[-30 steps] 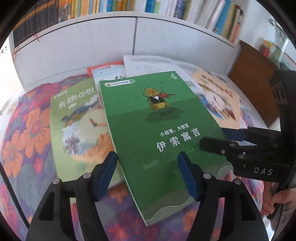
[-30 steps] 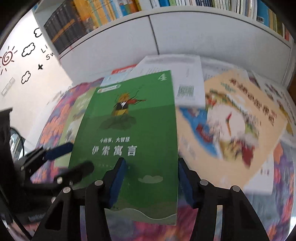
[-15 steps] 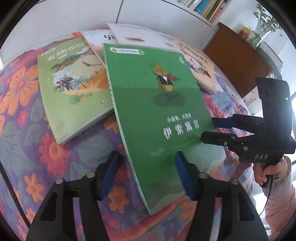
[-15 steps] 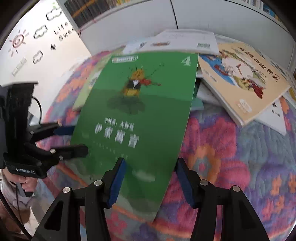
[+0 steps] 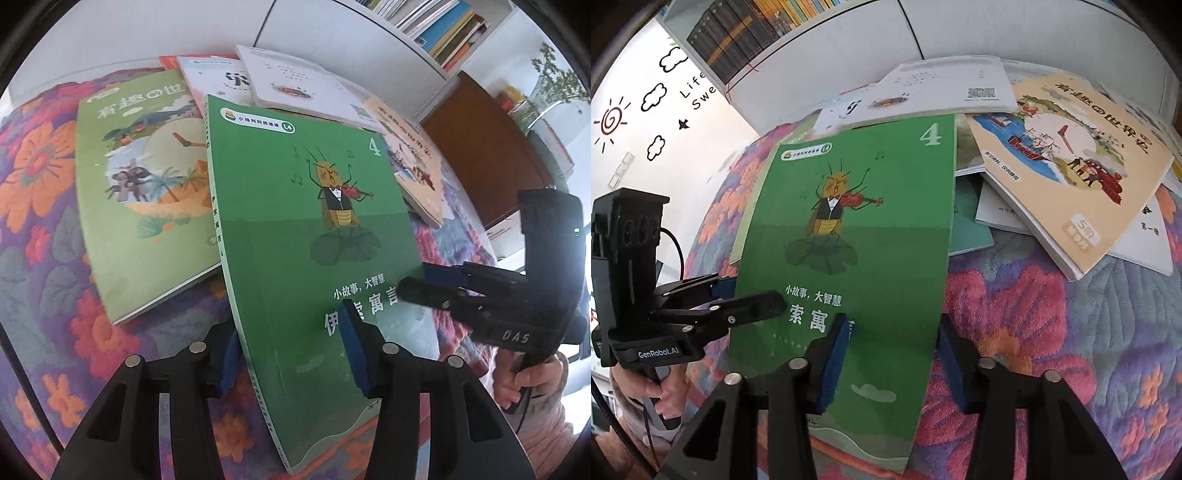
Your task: Organize books
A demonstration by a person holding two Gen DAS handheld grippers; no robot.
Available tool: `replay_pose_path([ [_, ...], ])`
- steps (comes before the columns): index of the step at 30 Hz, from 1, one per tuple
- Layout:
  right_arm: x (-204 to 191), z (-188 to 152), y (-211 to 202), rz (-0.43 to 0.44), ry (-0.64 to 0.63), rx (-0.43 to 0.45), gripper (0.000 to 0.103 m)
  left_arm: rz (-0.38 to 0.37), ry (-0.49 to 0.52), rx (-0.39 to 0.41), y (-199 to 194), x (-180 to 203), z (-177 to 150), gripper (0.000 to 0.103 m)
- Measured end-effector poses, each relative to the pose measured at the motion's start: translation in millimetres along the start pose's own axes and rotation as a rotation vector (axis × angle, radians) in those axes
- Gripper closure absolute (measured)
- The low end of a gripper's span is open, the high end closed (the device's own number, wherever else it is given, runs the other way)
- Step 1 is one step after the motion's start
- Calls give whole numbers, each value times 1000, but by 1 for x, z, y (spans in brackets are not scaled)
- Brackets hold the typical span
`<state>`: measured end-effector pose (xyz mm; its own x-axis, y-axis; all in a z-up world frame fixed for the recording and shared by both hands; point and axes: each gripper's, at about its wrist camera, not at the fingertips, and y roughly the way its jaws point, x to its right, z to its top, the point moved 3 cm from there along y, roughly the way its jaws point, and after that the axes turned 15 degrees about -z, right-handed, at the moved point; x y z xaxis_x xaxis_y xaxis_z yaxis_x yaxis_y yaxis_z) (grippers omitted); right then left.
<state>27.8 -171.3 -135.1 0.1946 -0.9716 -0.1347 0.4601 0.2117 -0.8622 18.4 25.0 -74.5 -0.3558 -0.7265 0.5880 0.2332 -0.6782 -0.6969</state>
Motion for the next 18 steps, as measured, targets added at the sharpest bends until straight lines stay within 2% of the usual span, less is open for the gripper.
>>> replay_pose_path([
  [2, 3, -1, -6, 23, 11, 4, 74, 22, 12, -7, -3, 1, -2, 58],
  [4, 5, -3, -13, 72, 26, -1, 78, 25, 18, -14, -9, 1, -4, 60],
  [6, 2, -4, -18, 70, 4, 11, 83, 16, 18, -19, -14, 2, -7, 60],
  [13, -18, -7, -34, 65, -56, 31, 83, 57, 52, -8, -32, 10, -10, 60],
  [18, -39, 0, -48, 75, -106, 80, 83, 123, 67, 40, -54, 10, -6, 60],
])
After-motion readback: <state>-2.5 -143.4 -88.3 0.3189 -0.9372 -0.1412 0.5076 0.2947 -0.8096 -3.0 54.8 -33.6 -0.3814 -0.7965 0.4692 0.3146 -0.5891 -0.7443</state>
